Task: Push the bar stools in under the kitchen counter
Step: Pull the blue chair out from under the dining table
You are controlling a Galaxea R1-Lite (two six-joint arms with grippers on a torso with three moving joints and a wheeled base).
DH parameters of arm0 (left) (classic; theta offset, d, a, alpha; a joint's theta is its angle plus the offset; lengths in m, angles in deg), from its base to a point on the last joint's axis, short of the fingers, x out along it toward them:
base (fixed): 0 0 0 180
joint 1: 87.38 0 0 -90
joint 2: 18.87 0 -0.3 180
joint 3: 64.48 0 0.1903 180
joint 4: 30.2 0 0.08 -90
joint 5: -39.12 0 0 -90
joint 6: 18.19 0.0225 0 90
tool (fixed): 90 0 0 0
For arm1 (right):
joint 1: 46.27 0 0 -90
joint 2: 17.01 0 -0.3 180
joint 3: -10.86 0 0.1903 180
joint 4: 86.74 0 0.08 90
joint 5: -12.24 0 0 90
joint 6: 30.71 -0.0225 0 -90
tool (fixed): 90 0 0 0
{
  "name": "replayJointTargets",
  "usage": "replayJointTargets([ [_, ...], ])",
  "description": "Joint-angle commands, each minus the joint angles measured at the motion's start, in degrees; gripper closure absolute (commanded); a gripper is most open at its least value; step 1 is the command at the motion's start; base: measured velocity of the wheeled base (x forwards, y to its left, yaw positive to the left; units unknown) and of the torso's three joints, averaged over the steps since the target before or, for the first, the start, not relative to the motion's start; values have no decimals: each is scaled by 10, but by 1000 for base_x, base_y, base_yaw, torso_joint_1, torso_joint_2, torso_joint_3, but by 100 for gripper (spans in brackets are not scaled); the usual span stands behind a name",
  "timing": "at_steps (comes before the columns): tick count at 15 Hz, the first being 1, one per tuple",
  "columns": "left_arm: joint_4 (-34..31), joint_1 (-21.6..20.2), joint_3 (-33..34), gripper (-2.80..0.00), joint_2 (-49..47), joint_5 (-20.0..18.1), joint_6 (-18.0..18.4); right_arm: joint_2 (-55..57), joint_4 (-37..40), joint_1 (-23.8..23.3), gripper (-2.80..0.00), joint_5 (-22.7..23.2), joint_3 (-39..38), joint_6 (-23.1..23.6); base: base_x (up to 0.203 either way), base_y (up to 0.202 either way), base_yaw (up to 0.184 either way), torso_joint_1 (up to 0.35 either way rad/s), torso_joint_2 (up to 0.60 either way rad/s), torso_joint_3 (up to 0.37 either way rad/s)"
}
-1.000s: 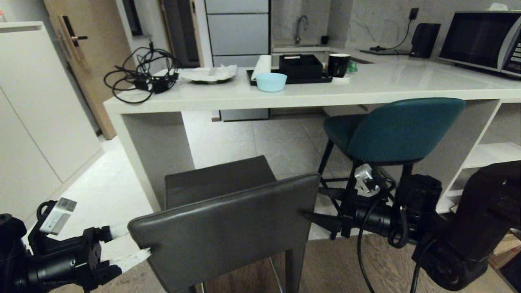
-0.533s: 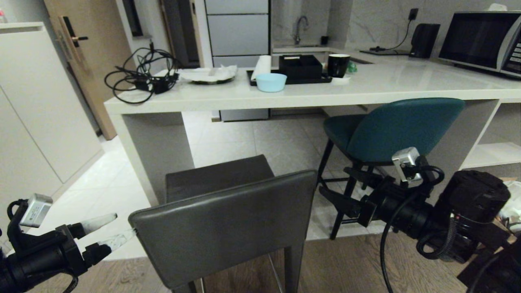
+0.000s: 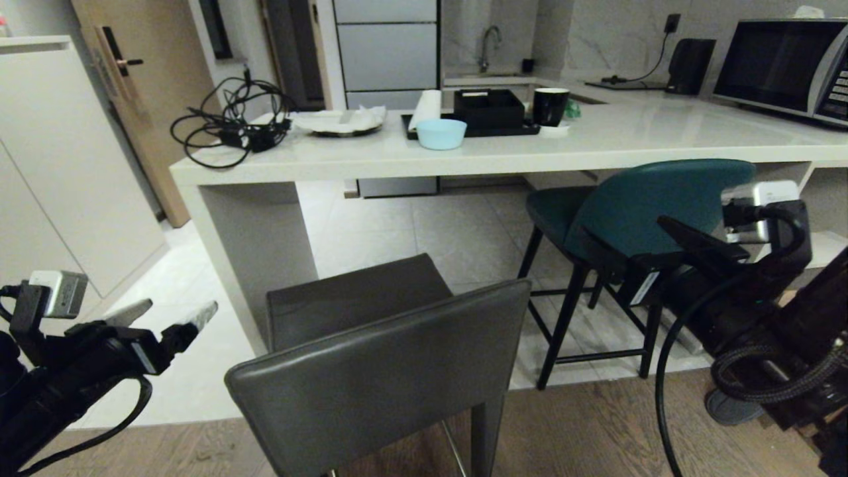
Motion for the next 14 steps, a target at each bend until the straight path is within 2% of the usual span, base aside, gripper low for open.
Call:
replayJointTargets([
  [1, 4, 71, -23, -280, 30, 157, 16, -83, 54, 5, -280, -21, 11, 17, 0, 0, 0, 0, 0, 0],
  [2, 0, 71, -25, -280, 43, 167, 53, -122, 109, 5, -280, -21, 11, 21, 0, 0, 0, 0, 0, 0],
  [3, -19, 71, -26, -280, 52, 168, 60, -161, 177, 5, -280, -21, 13, 18, 0, 0, 0, 0, 0, 0],
  [4, -23, 72, -25, -280, 55, 167, 59, -195, 258, 5, -280, -20, 19, -1, 0, 0, 0, 0, 0, 0],
  [5, -25, 72, -25, -280, 60, 169, 59, -215, 303, 4, -280, -20, 28, -28, 0, 0, 0, 0, 0, 0],
  [7, -52, 61, -29, -280, 90, 169, 59, -229, 350, -16, -280, -21, 39, -34, 0, 0, 0, 0, 0, 0],
  [8, -89, 51, -36, -280, 120, 168, 59, -243, 392, -26, -280, -22, 45, -34, 0, 0, 0, 0, 0, 0],
  [9, -141, 45, -48, -280, 155, 166, 58, -265, 437, -32, -280, -22, 52, -35, 0, 0, 0, 0, 0, 0],
  [11, -317, 43, -89, -280, 241, 162, 45, -294, 515, -65, -280, -21, 86, -50, 0, 0, 0, 0, 0, 0],
  [13, -471, 43, -139, -280, 318, 137, 20, -309, 536, -96, -280, -21, 98, -61, 0, 0, 0, 0, 0, 0],
  [14, -528, 43, -159, -280, 349, 122, 10, -322, 545, -101, -280, -21, 97, -62, 0, 0, 0, 0, 0, 0],
])
